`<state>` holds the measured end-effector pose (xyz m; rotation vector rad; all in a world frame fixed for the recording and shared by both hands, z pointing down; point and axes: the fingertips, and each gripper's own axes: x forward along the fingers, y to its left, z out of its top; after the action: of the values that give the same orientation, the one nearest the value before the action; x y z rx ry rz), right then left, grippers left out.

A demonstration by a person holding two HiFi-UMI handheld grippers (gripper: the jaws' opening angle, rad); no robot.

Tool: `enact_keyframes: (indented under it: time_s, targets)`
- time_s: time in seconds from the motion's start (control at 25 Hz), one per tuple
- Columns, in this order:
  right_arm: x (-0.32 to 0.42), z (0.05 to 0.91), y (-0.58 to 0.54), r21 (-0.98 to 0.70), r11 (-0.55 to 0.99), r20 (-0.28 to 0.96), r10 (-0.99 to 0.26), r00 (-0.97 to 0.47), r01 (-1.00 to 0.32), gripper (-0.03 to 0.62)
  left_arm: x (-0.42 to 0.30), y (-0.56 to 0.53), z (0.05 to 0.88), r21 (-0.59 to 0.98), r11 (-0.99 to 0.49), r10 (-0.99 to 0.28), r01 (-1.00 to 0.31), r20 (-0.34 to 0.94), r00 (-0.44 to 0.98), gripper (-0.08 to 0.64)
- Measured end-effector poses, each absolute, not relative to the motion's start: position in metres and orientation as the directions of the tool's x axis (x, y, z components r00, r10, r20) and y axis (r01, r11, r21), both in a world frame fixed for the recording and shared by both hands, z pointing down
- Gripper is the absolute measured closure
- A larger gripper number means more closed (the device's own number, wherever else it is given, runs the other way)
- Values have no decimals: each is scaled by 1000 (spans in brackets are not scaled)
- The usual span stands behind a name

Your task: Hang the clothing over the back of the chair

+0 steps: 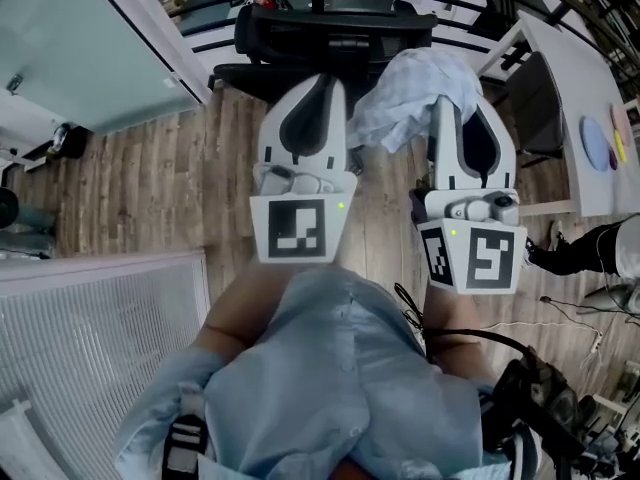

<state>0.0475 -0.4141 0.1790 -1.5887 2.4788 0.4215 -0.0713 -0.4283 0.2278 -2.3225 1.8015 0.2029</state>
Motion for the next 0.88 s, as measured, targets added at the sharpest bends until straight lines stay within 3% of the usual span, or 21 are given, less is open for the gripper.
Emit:
enact_keyframes:
  time_s: [0.48, 0.68, 0.88]
  targets:
    - [8, 105, -509, 235, 323, -359, -848, -391, -917, 537, -117, -516, 148, -115, -240, -904, -964, -336, 265, 531]
    - [-11, 117, -543, 305, 341, -264, -867, -423, -889, 532, -124, -533, 139, -152, -258, -891, -954, -345, 296, 531]
    - [-32, 133, -582, 426, 421, -58, -871, -488, -801, 519, -127, -554, 137, -139, -289, -889, -947, -329, 319, 531]
